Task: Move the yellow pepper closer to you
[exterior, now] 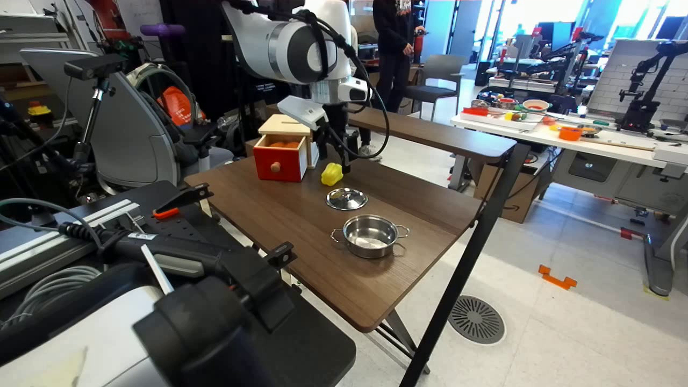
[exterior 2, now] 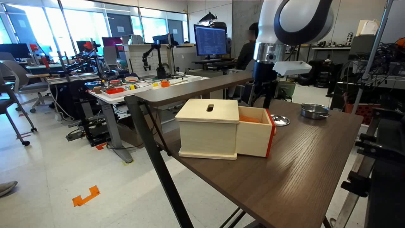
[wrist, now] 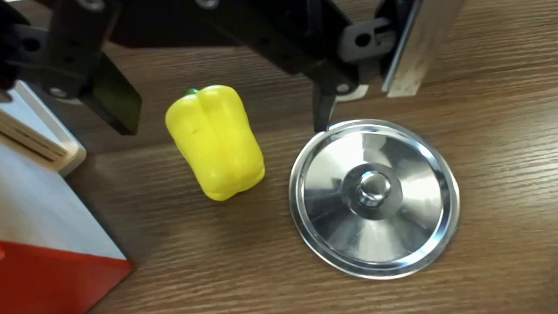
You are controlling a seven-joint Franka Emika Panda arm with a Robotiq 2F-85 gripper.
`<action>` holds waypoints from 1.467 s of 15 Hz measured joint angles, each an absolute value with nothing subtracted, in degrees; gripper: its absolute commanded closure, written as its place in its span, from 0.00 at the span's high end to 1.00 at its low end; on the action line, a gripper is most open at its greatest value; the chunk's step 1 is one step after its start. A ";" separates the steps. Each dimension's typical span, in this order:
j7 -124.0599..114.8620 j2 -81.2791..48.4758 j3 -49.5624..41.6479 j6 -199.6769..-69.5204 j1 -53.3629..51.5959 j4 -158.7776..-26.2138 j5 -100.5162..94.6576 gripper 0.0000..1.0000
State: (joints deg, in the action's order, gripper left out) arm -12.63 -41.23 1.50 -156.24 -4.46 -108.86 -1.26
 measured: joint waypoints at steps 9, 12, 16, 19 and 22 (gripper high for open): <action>-12.60 -47.14 1.70 -153.49 -4.43 -100.79 -0.44 0.27; -12.60 -47.09 1.41 -153.05 -4.29 -100.00 -0.44 0.22; -12.54 -44.99 0.83 -153.08 -3.42 -100.33 -0.43 0.22; -12.13 -40.33 0.44 -153.13 -2.15 -103.68 -0.43 0.22; -10.69 -33.29 0.35 -153.12 -0.32 -111.07 -0.40 0.22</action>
